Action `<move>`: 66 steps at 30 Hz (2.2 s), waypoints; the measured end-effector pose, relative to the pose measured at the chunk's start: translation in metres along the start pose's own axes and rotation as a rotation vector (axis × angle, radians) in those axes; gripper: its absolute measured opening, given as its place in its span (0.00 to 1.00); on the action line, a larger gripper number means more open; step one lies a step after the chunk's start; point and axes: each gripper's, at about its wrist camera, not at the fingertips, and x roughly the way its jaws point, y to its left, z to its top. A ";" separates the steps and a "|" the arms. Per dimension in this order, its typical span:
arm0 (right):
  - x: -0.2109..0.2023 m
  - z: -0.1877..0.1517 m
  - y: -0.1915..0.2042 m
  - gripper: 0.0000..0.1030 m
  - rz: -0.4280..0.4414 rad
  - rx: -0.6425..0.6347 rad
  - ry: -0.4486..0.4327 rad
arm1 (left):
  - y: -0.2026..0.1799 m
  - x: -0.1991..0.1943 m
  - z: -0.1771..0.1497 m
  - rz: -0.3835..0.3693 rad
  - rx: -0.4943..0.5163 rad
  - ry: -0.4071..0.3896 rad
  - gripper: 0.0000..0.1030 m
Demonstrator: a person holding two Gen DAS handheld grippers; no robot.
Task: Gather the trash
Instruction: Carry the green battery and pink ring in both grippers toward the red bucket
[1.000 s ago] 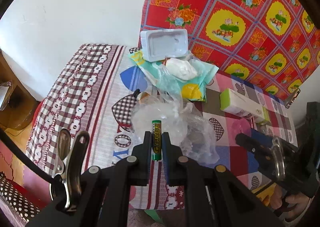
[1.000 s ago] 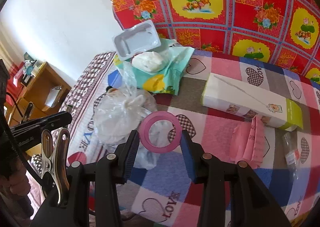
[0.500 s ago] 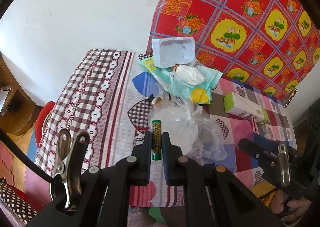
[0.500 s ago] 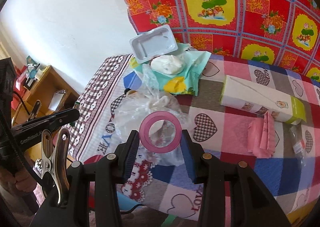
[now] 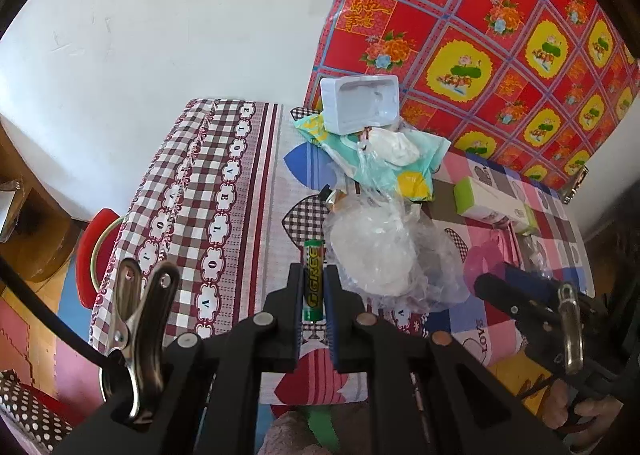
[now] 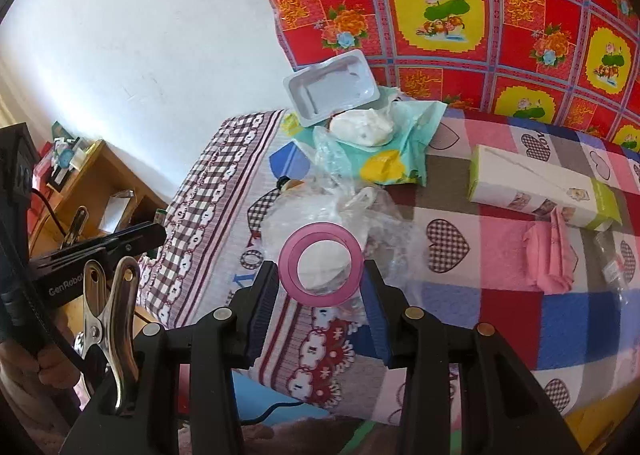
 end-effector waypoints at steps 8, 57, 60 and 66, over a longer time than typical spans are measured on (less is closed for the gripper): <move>0.006 -0.006 0.019 0.42 -0.005 -0.002 0.000 | 0.009 -0.002 -0.003 -0.004 0.021 0.001 0.10; 0.043 0.039 0.072 0.42 0.145 -0.200 0.050 | 0.081 -0.011 0.005 0.133 -0.191 -0.035 0.10; 0.050 0.041 0.085 0.42 0.142 -0.206 0.058 | 0.099 -0.011 0.007 0.144 -0.203 -0.034 0.10; 0.062 0.049 0.114 0.42 0.151 -0.227 0.066 | 0.138 -0.012 0.008 0.176 -0.231 -0.028 0.10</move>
